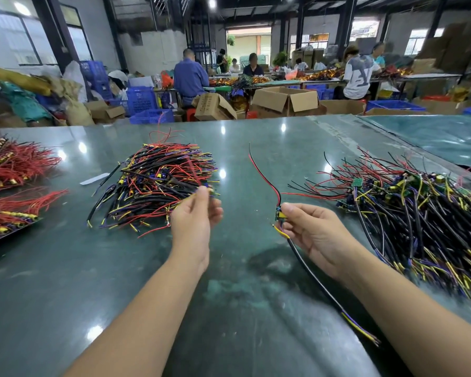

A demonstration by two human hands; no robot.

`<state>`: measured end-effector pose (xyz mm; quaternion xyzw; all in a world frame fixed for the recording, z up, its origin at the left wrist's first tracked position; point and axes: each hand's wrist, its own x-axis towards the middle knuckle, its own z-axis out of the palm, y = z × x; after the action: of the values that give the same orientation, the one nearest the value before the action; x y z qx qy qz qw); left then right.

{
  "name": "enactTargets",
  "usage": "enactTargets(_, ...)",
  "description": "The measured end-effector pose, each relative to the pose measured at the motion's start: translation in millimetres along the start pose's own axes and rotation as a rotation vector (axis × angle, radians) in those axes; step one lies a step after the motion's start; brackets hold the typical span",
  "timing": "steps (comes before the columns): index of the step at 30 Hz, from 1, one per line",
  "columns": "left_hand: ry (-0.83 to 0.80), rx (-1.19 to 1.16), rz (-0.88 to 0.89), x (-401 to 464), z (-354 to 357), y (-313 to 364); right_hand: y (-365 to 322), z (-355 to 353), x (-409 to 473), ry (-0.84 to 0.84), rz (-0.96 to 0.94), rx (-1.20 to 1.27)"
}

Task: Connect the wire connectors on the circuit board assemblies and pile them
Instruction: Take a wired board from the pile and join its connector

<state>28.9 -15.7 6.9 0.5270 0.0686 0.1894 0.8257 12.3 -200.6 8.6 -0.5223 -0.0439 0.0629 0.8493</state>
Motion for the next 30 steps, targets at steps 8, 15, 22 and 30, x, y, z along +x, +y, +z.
enactTargets(8,0.102,0.885,0.123,16.2,-21.1,3.6,1.4,8.1,-5.8,-0.009,0.032,-0.179)
enactTargets(15,0.09,0.835,0.488,-3.2,-11.8,12.9,0.6,10.6,-7.9,-0.021,0.009,-0.191)
enactTargets(22,-0.453,0.468,0.227,-29.2,5.6,14.0,4.4,16.0,-11.0,-0.071,0.013,-0.24)
enactTargets(30,-0.352,0.184,-0.036,-28.3,6.8,11.4,5.7,18.9,-10.5,-0.166,-0.005,-0.337)
